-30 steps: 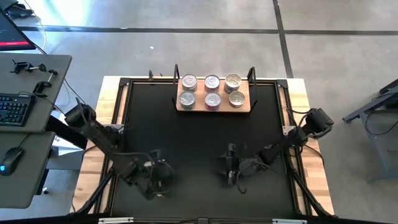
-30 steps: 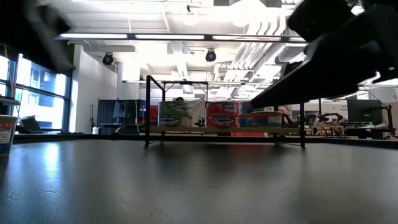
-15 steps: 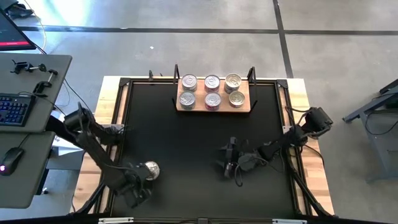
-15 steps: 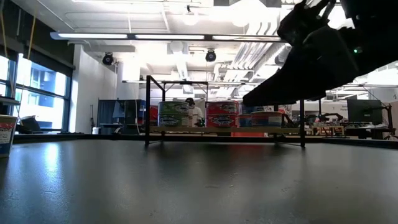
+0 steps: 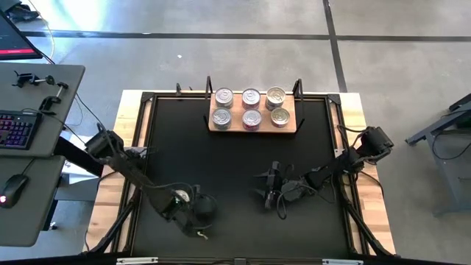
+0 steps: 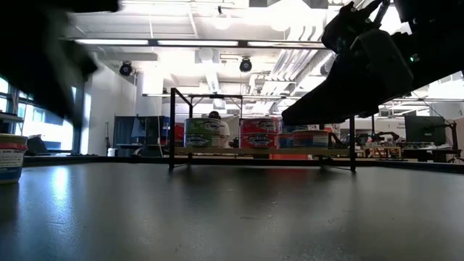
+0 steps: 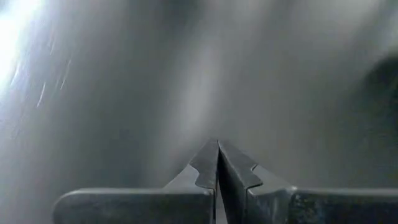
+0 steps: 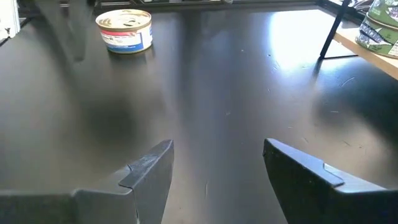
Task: Stack canned seafood by type on shelf
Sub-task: Stack the blue tuna can on top of the blue tuna can on the shelf
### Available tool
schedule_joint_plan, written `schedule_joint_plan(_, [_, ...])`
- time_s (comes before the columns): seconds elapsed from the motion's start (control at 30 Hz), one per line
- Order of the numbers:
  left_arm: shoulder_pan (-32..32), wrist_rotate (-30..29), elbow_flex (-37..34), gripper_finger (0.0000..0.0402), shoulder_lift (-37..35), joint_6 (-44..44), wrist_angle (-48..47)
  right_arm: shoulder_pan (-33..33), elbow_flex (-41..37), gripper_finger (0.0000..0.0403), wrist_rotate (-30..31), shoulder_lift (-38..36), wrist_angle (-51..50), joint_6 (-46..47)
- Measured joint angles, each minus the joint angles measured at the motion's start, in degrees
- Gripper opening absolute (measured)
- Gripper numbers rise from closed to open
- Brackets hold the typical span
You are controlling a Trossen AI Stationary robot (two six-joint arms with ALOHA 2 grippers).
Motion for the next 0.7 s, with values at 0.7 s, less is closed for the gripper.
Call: schedule_joint_plan(0.7, [-13.8,23.6,-6.7,0.0000,-1.2,-43.9,-32.5,0.0,0.0,0.0240,0.0,0.0,0.0,-0.4])
